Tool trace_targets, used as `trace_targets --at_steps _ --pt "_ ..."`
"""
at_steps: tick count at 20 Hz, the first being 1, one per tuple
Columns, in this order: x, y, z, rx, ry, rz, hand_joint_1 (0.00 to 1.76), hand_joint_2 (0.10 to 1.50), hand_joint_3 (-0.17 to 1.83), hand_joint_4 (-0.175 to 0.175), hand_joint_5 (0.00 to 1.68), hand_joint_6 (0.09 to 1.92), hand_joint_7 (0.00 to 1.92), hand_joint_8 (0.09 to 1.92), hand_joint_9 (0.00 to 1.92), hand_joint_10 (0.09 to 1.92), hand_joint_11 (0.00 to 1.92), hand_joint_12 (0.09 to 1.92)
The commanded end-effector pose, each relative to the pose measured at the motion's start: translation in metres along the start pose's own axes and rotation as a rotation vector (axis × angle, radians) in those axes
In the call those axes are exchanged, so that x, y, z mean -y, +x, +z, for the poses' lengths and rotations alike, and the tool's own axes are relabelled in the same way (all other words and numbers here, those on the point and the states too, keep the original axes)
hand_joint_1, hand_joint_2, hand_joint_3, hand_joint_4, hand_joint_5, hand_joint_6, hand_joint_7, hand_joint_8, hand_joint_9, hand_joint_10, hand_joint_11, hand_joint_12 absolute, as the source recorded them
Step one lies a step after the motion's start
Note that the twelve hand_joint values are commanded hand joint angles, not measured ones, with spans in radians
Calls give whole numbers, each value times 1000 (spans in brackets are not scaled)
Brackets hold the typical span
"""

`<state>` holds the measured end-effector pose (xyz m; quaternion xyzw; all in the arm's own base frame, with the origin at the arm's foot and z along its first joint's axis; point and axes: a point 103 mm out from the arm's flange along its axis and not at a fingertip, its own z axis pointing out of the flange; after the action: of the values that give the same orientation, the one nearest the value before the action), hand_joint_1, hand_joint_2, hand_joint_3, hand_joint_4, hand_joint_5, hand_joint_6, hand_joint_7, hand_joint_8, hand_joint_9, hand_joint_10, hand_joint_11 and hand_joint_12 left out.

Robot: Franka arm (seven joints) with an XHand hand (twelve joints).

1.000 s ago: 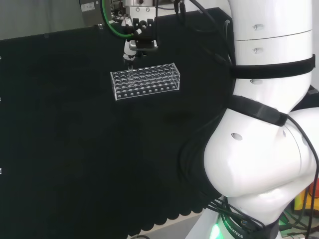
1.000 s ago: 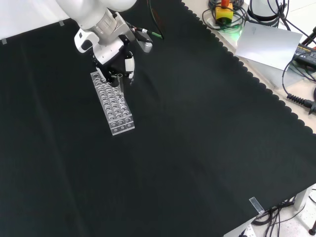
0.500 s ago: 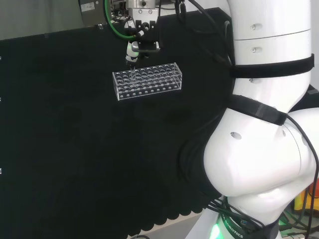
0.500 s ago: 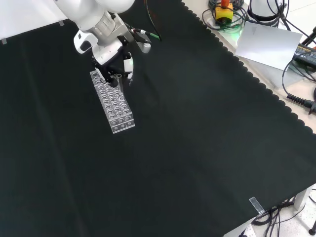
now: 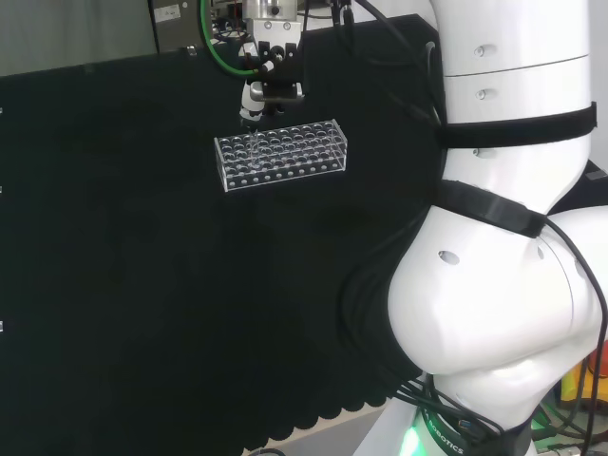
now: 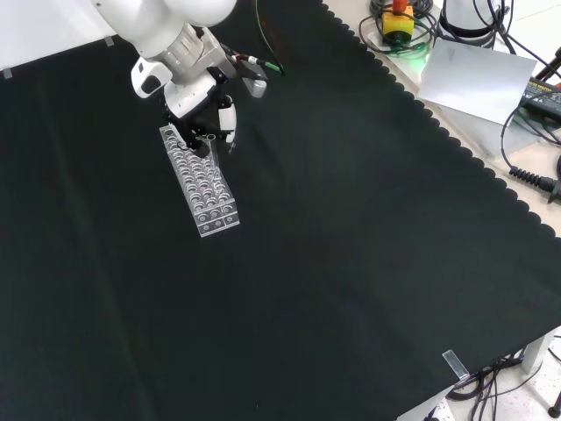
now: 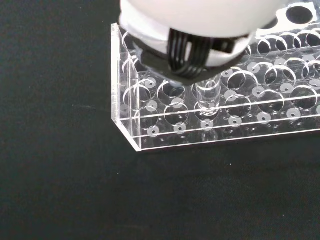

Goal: Put the test tube back in the rack.

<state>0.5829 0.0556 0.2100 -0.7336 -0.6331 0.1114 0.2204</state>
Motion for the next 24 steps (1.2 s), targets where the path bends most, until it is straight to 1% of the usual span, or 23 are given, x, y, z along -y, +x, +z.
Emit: trace_targets --at_steps 1,4,8,13,15,19,24 --pt "0 0 1 1 9 -3 1437 668 518 -175 1387 366 1838 249 1396 424 1252 916" --pt "-1 3 7 13 12 -6 1437 668 518 -175 1386 366 1838 249 1396 424 1252 917" --pt "-1 0 7 8 24 -22 1437 668 518 -175 1386 367 1838 249 1396 425 1252 917" --pt "-4 2 12 17 37 -22 1437 668 518 -175 1386 367 1838 250 1396 425 1251 918" --pt "-8 7 22 24 45 -19 1437 668 518 -175 1386 367 1838 250 1396 425 1251 918" --pt "-17 14 41 26 64 -29 1437 668 518 -175 1386 368 1838 250 1396 426 1251 918" --pt "-18 16 47 18 76 -39 1437 668 519 -175 1386 368 1838 250 1396 426 1251 919"
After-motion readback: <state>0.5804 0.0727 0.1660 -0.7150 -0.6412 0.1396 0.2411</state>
